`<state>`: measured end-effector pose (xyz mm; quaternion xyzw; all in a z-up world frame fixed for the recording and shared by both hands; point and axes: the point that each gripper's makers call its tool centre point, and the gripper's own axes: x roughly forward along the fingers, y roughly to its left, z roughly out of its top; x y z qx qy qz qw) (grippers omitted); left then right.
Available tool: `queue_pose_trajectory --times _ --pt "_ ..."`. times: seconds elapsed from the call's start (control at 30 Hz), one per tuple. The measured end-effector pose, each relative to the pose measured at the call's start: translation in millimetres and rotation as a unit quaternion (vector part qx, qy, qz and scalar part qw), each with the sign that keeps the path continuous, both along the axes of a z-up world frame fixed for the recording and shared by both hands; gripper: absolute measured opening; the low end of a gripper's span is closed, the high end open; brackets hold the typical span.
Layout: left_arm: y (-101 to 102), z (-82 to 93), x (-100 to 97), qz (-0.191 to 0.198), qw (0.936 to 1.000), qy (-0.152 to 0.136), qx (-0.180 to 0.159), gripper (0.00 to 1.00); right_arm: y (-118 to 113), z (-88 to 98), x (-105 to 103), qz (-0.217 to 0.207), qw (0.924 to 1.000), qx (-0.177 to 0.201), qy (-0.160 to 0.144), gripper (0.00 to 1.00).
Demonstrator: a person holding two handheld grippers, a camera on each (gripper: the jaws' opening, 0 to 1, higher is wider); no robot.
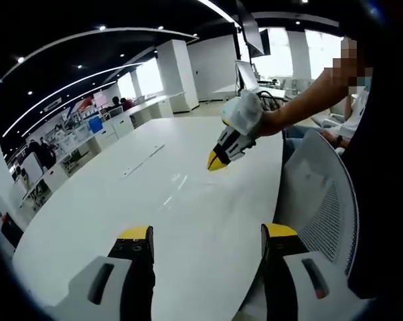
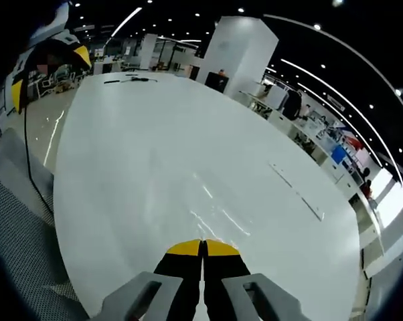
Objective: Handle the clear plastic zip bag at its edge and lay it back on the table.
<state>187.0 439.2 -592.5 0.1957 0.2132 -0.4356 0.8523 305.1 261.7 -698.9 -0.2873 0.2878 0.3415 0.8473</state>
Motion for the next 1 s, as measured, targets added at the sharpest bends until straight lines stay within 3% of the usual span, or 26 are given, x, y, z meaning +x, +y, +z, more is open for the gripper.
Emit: queue_pose_trajectory --times 0.17,0.63,1.0 --pt "2 -2.6 4.4 0.004 1.0 0.005 -0.002 0.64 3 -1.7 9 -0.004 1.0 0.003 0.003 0.0" --pt "8 -12.9 10.1 0.016 0.9997 0.02 -0.005 0.63 21 -27.5 21 0.07 0.9965 -0.045 -0.008 0.0" --pt "8 -15.4 11.2 0.02 0.9995 0.023 -0.008 0.62 26 -43.5 17 0.115 0.9902 -0.075 -0.026 0.0"
